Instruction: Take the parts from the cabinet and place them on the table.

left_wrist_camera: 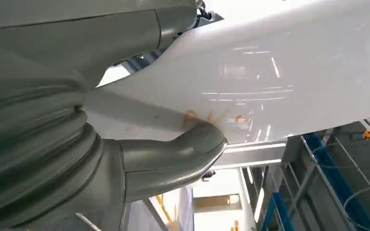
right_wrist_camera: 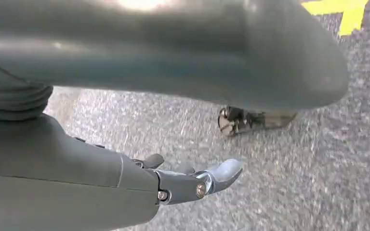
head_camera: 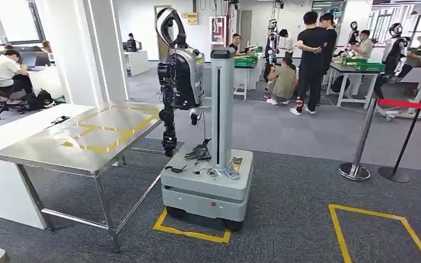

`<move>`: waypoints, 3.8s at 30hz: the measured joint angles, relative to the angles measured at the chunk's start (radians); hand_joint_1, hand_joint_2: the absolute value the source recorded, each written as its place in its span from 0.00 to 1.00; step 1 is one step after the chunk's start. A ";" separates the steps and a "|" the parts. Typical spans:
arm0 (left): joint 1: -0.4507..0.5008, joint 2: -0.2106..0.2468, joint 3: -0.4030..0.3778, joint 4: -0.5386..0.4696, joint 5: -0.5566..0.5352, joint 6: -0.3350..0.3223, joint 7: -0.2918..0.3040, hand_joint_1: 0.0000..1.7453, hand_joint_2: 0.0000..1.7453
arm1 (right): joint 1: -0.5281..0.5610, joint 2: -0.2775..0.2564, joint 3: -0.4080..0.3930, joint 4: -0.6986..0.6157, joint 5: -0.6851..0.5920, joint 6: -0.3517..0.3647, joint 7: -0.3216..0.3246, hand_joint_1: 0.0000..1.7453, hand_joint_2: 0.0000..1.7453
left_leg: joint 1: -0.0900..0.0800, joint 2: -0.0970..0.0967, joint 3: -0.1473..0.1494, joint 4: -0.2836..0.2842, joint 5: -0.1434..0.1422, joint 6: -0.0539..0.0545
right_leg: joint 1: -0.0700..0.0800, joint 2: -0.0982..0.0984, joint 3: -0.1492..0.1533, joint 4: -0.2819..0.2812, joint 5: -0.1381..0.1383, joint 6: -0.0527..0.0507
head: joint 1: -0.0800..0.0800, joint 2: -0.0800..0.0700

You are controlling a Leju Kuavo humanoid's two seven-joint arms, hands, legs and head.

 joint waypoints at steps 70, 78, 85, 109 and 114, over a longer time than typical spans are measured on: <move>-0.027 -0.045 0.049 -0.035 0.052 0.007 -0.042 1.00 1.00 | 0.004 0.003 -0.001 0.000 0.011 0.001 0.002 0.00 0.00 | -0.007 0.163 -0.101 0.217 -0.059 -0.008 | 0.003 -0.117 0.006 0.000 0.003 -0.011 | -0.006 0.000; -0.030 -0.045 0.050 -0.040 0.036 0.007 -0.040 1.00 1.00 | -0.006 0.003 -0.002 0.000 0.001 -0.003 0.018 0.00 0.00 | -0.010 0.196 0.011 0.000 0.005 0.048 | 0.009 -0.170 0.025 0.008 -0.021 0.032 | -0.004 0.000; -0.045 -0.047 0.050 -0.030 0.032 0.006 -0.026 1.00 1.00 | -0.001 0.003 -0.003 0.000 -0.003 -0.046 0.062 0.00 0.00 | -0.010 0.140 -0.003 0.006 0.012 0.060 | 0.003 -0.049 -0.112 0.257 -0.093 0.040 | -0.002 0.000; -0.074 -0.069 0.043 -0.022 0.003 0.008 -0.036 1.00 1.00 | -0.002 0.003 -0.018 0.000 0.002 -0.027 0.054 0.00 0.00 | 0.050 0.129 0.014 0.008 -0.022 -0.041 | -0.047 -0.025 -0.046 0.064 -0.014 0.070 | -0.006 0.000; -0.067 -0.069 0.043 -0.022 0.000 0.009 -0.036 1.00 1.00 | -0.001 0.002 -0.018 0.000 0.003 -0.025 0.054 0.00 0.00 | 0.046 0.163 -0.023 0.105 -0.071 -0.033 | -0.038 -0.039 -0.024 0.069 -0.031 0.029 | -0.008 0.000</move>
